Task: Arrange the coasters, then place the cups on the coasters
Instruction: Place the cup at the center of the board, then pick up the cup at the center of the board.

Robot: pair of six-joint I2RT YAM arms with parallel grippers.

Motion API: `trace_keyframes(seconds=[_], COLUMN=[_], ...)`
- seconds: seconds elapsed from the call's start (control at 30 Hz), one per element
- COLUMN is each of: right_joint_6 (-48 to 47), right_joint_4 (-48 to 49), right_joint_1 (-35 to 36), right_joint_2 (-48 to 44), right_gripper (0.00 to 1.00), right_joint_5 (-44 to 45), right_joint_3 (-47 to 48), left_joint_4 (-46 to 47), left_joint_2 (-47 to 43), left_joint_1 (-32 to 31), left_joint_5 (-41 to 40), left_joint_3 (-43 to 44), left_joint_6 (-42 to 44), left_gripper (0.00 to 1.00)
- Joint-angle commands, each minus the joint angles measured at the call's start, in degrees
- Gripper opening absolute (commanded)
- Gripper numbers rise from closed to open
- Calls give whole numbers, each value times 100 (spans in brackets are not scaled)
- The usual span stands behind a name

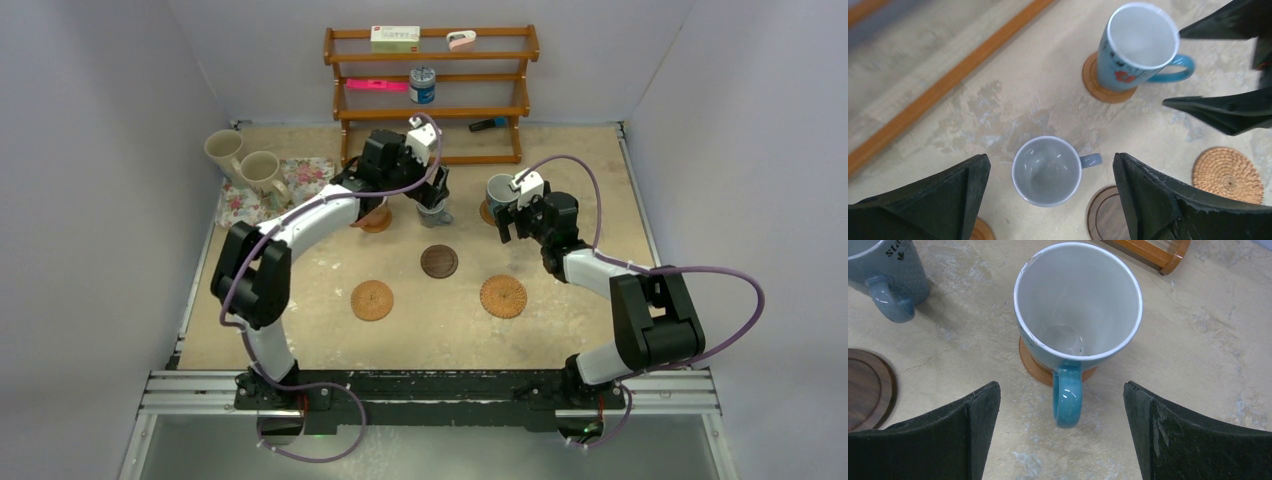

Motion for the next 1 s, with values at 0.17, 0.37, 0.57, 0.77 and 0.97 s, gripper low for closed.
trace_keyframes(seconds=[0.17, 0.37, 0.57, 0.77, 0.97], right_joint_6=[-50, -50, -58, -84, -85], right_joint_4=[173, 171, 150, 98, -60], right_joint_1=[-6, -9, -13, -12, -11], right_joint_2=[29, 39, 63, -114, -348], right_gripper=[94, 94, 94, 94, 94], right_joint_5=[-7, -47, -109, -274, -449], right_joint_3=[227, 233, 246, 208, 218], left_joint_4=[476, 368, 275, -52, -55], left_joint_2=[-1436, -2143, -2964, -3806, -4453], left_joint_1=[40, 415, 1172, 2007, 3777], left_joint_5=[135, 191, 350, 9, 708], left_joint_3=[-263, -479, -954, -1851, -2836], left_joint_6=[708, 1238, 1497, 1734, 1694], left_gripper=[100, 100, 100, 100, 100])
